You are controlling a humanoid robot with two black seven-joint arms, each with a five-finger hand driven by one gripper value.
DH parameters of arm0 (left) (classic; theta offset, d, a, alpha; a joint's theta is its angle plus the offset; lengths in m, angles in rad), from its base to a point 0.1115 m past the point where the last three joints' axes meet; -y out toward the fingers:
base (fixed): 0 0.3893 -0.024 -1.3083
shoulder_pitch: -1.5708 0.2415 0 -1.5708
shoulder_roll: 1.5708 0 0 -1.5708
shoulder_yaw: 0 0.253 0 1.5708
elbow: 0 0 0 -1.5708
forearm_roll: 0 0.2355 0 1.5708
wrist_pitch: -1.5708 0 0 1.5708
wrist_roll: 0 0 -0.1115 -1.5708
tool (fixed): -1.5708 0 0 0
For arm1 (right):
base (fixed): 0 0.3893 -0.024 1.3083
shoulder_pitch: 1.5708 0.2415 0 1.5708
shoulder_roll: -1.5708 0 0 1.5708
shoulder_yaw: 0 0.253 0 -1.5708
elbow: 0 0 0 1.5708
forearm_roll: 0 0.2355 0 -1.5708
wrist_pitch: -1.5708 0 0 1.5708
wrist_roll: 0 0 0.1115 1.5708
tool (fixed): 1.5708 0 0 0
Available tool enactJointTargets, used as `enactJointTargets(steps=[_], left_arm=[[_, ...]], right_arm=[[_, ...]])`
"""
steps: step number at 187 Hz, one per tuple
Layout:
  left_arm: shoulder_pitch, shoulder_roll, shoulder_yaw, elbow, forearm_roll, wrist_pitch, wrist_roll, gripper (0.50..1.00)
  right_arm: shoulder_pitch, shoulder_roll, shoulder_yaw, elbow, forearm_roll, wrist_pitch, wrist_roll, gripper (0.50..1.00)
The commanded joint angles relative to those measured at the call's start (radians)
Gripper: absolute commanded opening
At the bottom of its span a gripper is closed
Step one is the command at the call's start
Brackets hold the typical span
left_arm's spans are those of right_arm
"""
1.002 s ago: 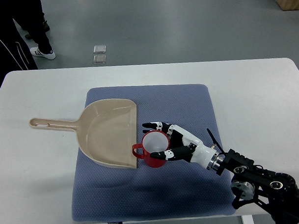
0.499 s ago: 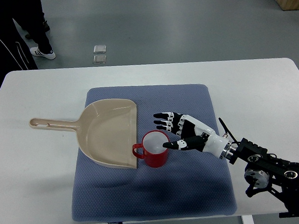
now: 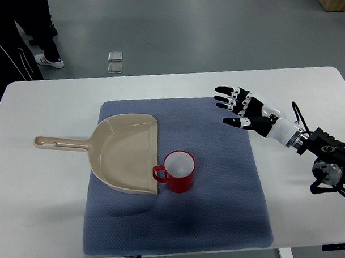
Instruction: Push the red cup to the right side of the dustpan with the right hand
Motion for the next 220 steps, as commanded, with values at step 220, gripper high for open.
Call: enactJointTargets(steps=[220], left_arm=[[0.001, 0.0, 0.0, -0.001, 0.0, 0.0, 0.0, 1.0]], right_arm=[[0.073, 0.078, 0.095, -0.026, 0.56, -0.216, -0.463, 0.934]])
